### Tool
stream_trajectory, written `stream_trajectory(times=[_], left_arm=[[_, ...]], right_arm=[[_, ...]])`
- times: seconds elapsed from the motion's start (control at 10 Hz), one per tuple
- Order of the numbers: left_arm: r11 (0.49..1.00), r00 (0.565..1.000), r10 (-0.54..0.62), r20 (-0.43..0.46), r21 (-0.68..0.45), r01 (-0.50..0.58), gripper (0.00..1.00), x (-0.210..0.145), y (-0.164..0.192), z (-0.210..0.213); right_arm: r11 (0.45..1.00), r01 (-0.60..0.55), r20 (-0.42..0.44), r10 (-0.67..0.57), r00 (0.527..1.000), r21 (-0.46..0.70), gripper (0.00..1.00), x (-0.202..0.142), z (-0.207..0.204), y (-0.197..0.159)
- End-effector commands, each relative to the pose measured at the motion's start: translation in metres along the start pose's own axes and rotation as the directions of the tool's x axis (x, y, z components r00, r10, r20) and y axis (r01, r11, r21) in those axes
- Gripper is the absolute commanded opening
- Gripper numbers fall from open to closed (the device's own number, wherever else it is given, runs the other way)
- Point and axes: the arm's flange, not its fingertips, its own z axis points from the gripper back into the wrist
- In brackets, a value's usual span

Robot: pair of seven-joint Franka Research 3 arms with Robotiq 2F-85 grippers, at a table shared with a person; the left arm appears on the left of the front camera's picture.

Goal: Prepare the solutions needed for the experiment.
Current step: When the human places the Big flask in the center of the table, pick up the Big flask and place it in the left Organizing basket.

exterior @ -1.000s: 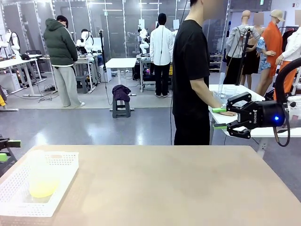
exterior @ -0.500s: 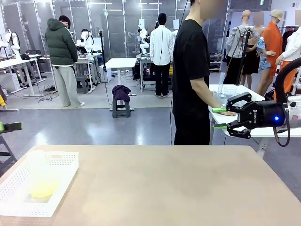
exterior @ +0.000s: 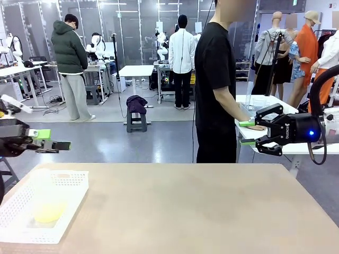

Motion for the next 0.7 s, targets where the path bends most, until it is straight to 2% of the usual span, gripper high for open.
stream_trajectory(times=[0.0,0.3,0.6], left_arm=[[0.974,0.974,0.225,-0.023,-0.026,-0.225,1.0,0.019,0.005,0.005],[0.936,0.937,0.349,-0.018,-0.043,-0.35,1.0,0.02,0.013,-0.001],[0.925,0.927,0.375,0.007,-0.066,-0.374,1.0,0.023,0.019,0.002]], right_arm=[[1.0,-0.002,-0.005,0.002,1.0,0.01,0.51,0.0,0.001,0.001],[1.0,-0.002,-0.005,0.002,1.0,0.01,0.51,0.0,0.001,0.001],[1.0,-0.002,-0.005,0.002,1.0,0.01,0.51,0.0,0.001,0.001]])
